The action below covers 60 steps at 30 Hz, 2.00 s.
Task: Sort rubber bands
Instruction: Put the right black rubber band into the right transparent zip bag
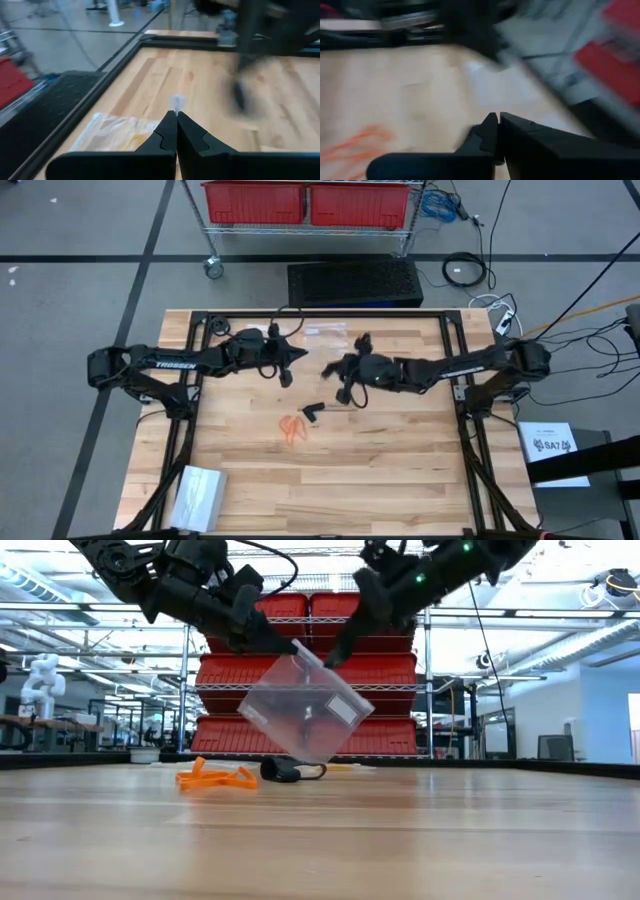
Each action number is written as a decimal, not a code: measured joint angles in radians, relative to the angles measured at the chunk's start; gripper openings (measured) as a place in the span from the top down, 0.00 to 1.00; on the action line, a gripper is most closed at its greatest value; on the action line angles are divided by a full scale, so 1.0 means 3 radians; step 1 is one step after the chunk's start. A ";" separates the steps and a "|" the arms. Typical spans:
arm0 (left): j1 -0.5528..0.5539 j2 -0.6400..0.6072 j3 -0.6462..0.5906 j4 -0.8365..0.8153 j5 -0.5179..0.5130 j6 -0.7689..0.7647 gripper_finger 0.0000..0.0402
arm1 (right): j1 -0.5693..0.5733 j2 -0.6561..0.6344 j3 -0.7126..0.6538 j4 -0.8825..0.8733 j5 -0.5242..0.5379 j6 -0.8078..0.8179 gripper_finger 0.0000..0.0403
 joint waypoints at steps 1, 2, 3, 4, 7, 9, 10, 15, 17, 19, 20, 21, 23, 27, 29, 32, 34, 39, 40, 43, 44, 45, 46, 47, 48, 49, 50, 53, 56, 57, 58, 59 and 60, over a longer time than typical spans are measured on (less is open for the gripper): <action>0.0000 0.0000 0.0000 0.0015 0.0061 0.0000 1.00 | -0.0002 -0.0033 0.0024 -0.0006 0.0170 -0.0155 0.99; 0.0000 0.0000 0.0000 0.0032 0.0100 0.0000 1.00 | -0.0004 -0.0054 0.0051 -0.0015 0.0338 -0.0303 0.99; 0.0000 0.0000 0.0000 0.0044 0.0112 0.0000 1.00 | -0.0006 -0.0064 0.0079 -0.0016 0.0479 -0.0457 0.99; 0.0000 0.0000 0.0000 0.0044 0.0114 -0.0004 1.00 | -0.0017 -0.0066 0.0108 -0.0007 0.0583 -0.0599 1.00; 0.0001 0.0000 0.0000 0.0064 0.0119 -0.0009 1.00 | -0.0030 -0.0032 0.0148 -0.0005 0.0726 -0.0856 1.00; 0.0001 0.0000 0.0000 0.0082 0.0160 -0.0020 1.00 | -0.0032 0.0012 0.0149 0.0018 0.0736 -0.0906 1.00; 0.0001 0.0000 0.0000 0.0103 0.0164 -0.0028 1.00 | -0.0032 0.0028 0.0149 0.0053 0.0759 -0.0927 1.00; -0.0001 0.0000 -0.0001 0.0137 0.0172 -0.0036 1.00 | -0.0029 0.0084 0.0149 0.0099 0.0959 -0.1079 1.00; -0.0003 0.0000 -0.0001 0.0133 0.0172 -0.0037 1.00 | -0.0029 0.0086 0.0149 0.0126 0.0972 -0.1086 1.00; -0.0003 0.0000 -0.0001 0.0134 0.0172 -0.0037 1.00 | -0.0031 0.0090 0.0149 0.0146 0.0975 -0.1117 1.00; -0.0003 0.0000 -0.0001 0.0134 0.0172 -0.0037 1.00 | -0.0031 0.0090 0.0149 0.0165 0.0961 -0.1121 1.00; -0.0003 0.0000 -0.0001 0.0136 0.0172 -0.0038 1.00 | -0.0030 0.0090 0.0149 0.0174 0.0943 -0.1121 1.00; -0.0003 0.0000 -0.0001 0.0141 0.0172 -0.0046 1.00 | -0.0022 0.0090 0.0149 0.0182 0.0874 -0.1119 1.00; -0.0003 0.0000 -0.0001 0.0185 0.0177 -0.0096 1.00 | -0.0015 0.0133 0.0149 0.0222 0.0711 -0.1117 1.00; -0.0003 0.0000 -0.0001 0.0187 0.0183 -0.0104 1.00 | -0.0013 0.0193 0.0149 0.0257 0.0667 -0.1148 1.00; -0.0003 0.0000 -0.0001 0.0185 0.0187 -0.0111 1.00 | -0.0013 0.0262 0.0149 0.0298 0.0668 -0.1210 1.00; -0.0003 -0.0001 -0.0001 0.0171 0.0187 -0.0120 1.00 | 0.0008 0.0306 0.0149 0.0380 0.0712 -0.1283 1.00; -0.0003 -0.0001 -0.0001 0.0169 0.0189 -0.0120 1.00 | 0.0111 0.0338 0.0148 0.0687 0.0993 -0.1595 1.00; -0.0003 -0.0001 -0.0001 0.0169 0.0189 -0.0120 1.00 | 0.0125 0.0338 0.0148 0.0715 0.1003 -0.1609 1.00; -0.0003 -0.0001 -0.0001 0.0167 0.0190 -0.0120 1.00 | 0.0141 0.0338 0.0148 0.0677 0.0984 -0.1587 1.00; -0.0003 -0.0001 -0.0001 0.0169 0.0190 -0.0120 1.00 | 0.0138 0.0337 0.0148 0.0630 0.0927 -0.1549 1.00; -0.0003 0.0000 -0.0001 0.0169 0.0190 -0.0120 1.00 | 0.0137 0.0337 0.0148 0.0580 0.0886 -0.1499 1.00; -0.0003 -0.0001 -0.0001 0.0169 0.0190 -0.0120 1.00 | 0.0137 0.0337 0.0148 0.0528 0.0846 -0.1453 1.00; -0.0003 -0.0001 -0.0001 0.0169 0.0190 -0.0120 1.00 | 0.0140 0.0337 0.0148 0.0497 0.0835 -0.1421 1.00; -0.0003 -0.0001 -0.0001 0.0169 0.0190 -0.0120 1.00 | 0.0140 0.0337 0.0148 0.0474 0.0826 -0.1401 1.00; -0.0003 -0.0001 -0.0001 0.0169 0.0190 -0.0120 1.00 | 0.0140 0.0337 0.0148 0.0447 0.0803 -0.1375 1.00; -0.0003 -0.0001 -0.0001 0.0171 0.0190 -0.0120 1.00 | 0.0140 0.0337 0.0148 0.0422 0.0756 -0.1335 1.00; -0.0003 -0.0001 -0.0001 0.0171 0.0191 -0.0121 1.00 | 0.0112 0.0337 0.0148 0.0386 0.0653 -0.1225 1.00; -0.0003 -0.0001 -0.0001 0.0170 0.0221 -0.0122 1.00 | 0.0031 0.0336 0.0148 0.0330 0.0514 -0.1078 1.00; -0.0003 -0.0001 -0.0001 0.0170 0.0254 -0.0123 1.00 | -0.0006 0.0336 0.0148 0.0317 0.0447 -0.1015 1.00; -0.0003 -0.0001 -0.0001 0.0171 0.0274 -0.0122 1.00 | -0.0045 0.0336 0.0148 0.0308 0.0392 -0.0962 1.00; -0.0004 -0.0001 -0.0001 0.0170 0.0297 -0.0123 1.00 | -0.0085 0.0336 0.0148 0.0291 0.0332 -0.0914 1.00; -0.0005 -0.0001 -0.0001 0.0170 0.0307 -0.0123 1.00 | -0.0123 0.0336 0.0148 0.0263 0.0259 -0.0871 1.00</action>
